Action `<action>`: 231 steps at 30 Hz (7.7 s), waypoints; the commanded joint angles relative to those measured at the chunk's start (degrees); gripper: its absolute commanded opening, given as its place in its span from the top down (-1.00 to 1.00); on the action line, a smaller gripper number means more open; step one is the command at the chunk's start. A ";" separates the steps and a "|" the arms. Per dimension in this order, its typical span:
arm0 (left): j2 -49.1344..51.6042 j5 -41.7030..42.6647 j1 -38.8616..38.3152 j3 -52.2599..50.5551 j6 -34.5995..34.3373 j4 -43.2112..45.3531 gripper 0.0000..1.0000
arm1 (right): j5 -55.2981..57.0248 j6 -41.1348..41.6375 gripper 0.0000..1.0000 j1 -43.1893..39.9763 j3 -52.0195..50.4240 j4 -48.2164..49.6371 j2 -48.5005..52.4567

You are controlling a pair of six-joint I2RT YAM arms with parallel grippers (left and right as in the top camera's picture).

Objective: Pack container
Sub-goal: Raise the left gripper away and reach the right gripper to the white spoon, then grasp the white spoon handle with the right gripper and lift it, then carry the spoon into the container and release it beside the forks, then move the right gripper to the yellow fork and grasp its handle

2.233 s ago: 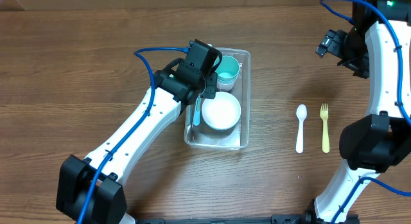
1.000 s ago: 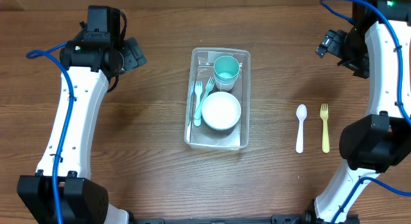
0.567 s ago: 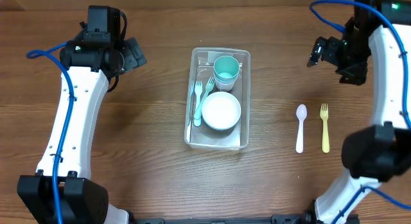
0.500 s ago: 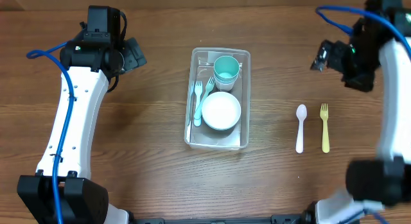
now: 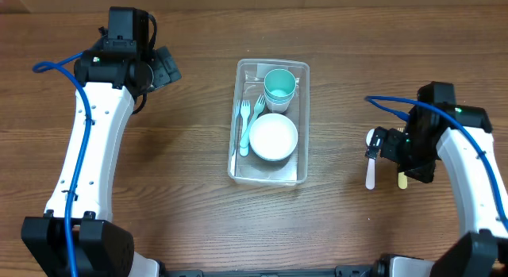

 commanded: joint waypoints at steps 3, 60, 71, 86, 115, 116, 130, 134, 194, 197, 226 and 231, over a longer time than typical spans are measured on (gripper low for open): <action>-0.42 -0.13 0.07 0.61 -0.57 0.02 -1.00 | -4.42 0.09 -1.00 0.39 -0.26 5.92 4.24; -0.42 -0.13 0.02 0.61 -0.57 0.04 -1.00 | 10.40 -2.05 0.56 7.28 -9.22 27.80 18.60; -0.42 -0.13 0.00 0.61 -0.57 0.02 -1.00 | 11.43 -1.97 0.86 7.30 -0.61 18.62 17.77; -0.42 -0.13 0.00 0.61 -0.57 0.02 -0.99 | 10.78 6.16 0.87 20.65 23.85 1.31 7.04; -0.42 -0.13 0.00 0.61 -0.57 0.04 -1.00 | 14.88 19.98 0.88 51.76 23.74 24.92 18.99; -0.42 -0.13 0.00 0.61 -0.57 0.04 -1.00 | 14.88 19.98 0.88 51.78 23.74 24.92 18.99; -0.42 -0.13 0.00 0.61 -0.57 0.04 -1.00 | 21.62 20.00 -1.00 44.65 23.89 11.63 6.95; -0.42 -0.15 0.00 0.61 -0.57 0.04 -1.00 | 22.60 19.43 -1.00 30.05 23.89 0.66 -5.51; -0.42 -0.15 -0.02 0.61 -0.57 0.02 -1.00 | 11.34 -16.98 -0.95 -7.39 -4.92 20.65 13.42; -0.42 -0.13 -0.04 0.61 -0.57 0.04 -1.00 | 11.37 -16.96 -0.93 -7.39 -4.92 21.35 15.30; -0.42 -0.13 -0.04 0.61 -0.57 0.04 -1.00 | 10.25 -16.52 -0.15 -7.23 -7.17 25.14 17.31; -0.42 -0.13 -0.04 0.61 -0.57 0.02 -1.00 | 10.25 -16.52 0.17 -7.23 -4.26 22.27 17.31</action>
